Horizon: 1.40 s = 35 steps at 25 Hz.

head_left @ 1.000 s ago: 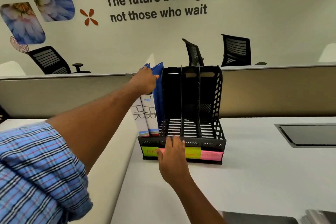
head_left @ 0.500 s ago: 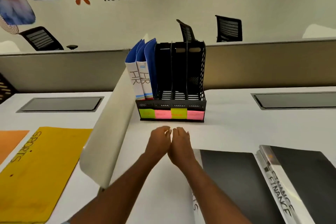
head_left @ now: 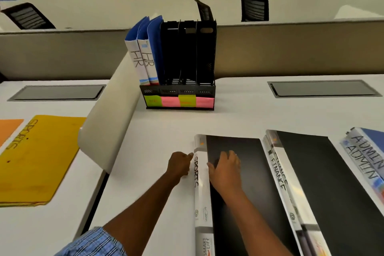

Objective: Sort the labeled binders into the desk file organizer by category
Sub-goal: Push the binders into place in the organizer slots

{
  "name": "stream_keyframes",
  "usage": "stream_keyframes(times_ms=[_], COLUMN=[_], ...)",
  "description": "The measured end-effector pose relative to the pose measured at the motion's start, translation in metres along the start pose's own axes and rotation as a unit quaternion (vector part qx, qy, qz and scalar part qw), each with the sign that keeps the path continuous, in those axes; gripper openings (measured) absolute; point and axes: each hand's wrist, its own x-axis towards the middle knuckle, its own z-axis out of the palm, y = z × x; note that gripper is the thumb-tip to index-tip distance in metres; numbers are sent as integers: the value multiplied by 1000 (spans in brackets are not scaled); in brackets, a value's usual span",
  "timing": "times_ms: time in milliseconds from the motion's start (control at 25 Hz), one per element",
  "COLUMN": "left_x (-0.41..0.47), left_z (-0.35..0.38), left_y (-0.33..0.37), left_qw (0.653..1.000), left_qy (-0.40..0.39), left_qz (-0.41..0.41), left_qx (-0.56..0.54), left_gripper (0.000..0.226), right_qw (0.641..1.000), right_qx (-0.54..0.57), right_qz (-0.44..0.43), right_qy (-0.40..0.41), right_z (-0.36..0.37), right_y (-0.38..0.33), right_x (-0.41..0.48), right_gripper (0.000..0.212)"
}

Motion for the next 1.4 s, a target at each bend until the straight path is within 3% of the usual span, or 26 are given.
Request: stream_keyframes(times_ms=[400,640,760,960,1120,1400], left_x=[-9,-21,-29,-39,-47,-41], left_z=[37,24,13,-19,-43,-75], left_y=[0,22,44,96,135,166], left_qw=[996,983,969,975,953,905], left_qy=[61,-29,-64,-8,26,44], left_qz=[-13,-82,-83,55,190,348], left_qx=[69,-163,-222,-216,-234,-240], left_gripper=[48,43,29,19,18,29], right_qw=[995,995,994,992,988,949], right_qx=[-42,-27,-17,-37,16,209], right_qz=[-13,-66,-85,-115,-107,-134], right_qy=[-91,-75,-70,31,111,194], right_z=[-1,-22,-28,-39,-49,-58], right_y=[27,0,-23,-61,-97,-180], right_x=[-48,-49,-54,-45,-22,31], right_gripper=[74,80,86,87,86,96])
